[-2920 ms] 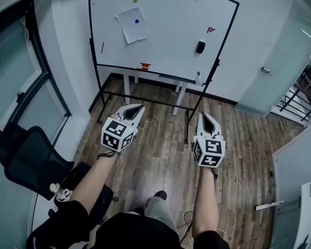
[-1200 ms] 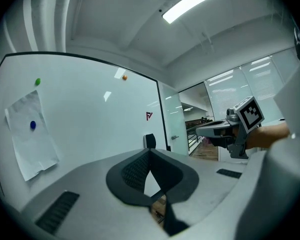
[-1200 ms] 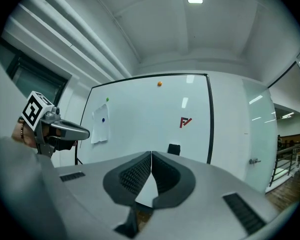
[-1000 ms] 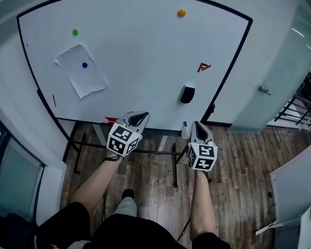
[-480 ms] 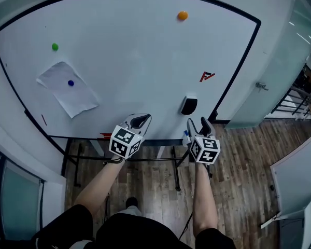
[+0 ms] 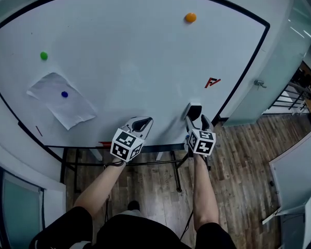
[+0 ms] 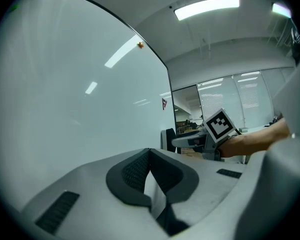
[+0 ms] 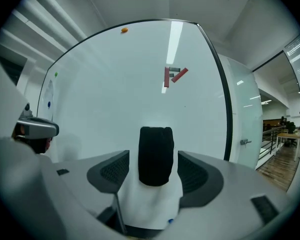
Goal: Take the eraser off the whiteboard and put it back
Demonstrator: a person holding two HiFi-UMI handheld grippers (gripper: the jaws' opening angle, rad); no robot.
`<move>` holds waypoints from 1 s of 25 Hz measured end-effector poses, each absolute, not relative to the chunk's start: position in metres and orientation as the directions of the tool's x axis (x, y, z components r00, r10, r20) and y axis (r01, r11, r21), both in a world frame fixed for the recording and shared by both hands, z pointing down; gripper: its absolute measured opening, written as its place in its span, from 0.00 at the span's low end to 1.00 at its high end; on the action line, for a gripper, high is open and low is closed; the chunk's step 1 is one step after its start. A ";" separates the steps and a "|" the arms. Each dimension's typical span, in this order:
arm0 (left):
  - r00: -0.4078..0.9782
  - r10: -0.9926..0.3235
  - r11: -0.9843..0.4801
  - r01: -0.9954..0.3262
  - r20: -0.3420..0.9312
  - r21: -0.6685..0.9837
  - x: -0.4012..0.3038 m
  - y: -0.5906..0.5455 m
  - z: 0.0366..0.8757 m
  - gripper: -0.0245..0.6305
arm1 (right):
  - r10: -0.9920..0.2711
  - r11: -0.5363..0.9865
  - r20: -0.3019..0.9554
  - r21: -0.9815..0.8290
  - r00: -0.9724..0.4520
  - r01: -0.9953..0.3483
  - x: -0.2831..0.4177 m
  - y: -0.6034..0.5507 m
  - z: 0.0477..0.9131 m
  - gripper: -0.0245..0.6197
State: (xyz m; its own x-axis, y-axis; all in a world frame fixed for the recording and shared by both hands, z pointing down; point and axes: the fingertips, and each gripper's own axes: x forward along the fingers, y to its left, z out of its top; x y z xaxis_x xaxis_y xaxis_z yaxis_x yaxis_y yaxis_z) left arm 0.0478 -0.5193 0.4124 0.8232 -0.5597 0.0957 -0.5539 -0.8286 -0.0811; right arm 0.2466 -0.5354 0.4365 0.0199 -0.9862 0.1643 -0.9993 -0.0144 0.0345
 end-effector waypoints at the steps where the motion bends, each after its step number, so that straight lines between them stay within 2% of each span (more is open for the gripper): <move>1: 0.826 -0.556 -0.831 -0.550 0.096 -0.081 0.048 -0.522 0.413 0.07 | -0.985 -0.021 0.171 0.039 0.027 -0.999 0.248 -0.541 0.438 0.49; 8: 0.837 -0.536 -0.844 -0.530 0.112 -0.079 0.045 -0.539 0.423 0.07 | -0.977 -0.054 0.204 0.041 0.061 -0.998 0.255 -0.564 0.452 0.49; 14: 0.837 -0.535 -0.845 -0.530 0.114 -0.076 0.042 -0.547 0.424 0.07 | -0.981 -0.059 0.184 0.017 0.061 -0.998 0.255 -0.571 0.451 0.49; 18: 0.836 -0.536 -0.844 -0.531 0.116 -0.079 0.041 -0.546 0.424 0.07 | -0.982 -0.060 0.178 0.022 0.063 -0.998 0.252 -0.571 0.450 0.43; 25: 0.823 -0.556 -0.831 -0.551 0.119 -0.073 0.036 -0.544 0.426 0.07 | -0.985 -0.074 0.158 -0.001 0.073 -0.997 0.257 -0.559 0.441 0.41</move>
State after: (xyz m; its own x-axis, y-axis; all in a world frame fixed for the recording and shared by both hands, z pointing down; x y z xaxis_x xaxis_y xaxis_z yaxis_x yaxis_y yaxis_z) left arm 0.0360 -0.5440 0.4259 0.8228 -0.5558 0.1186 -0.5510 -0.8313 -0.0732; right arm 0.2569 -0.5591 0.4414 0.0733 -0.9847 0.1583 -0.9972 -0.0744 -0.0009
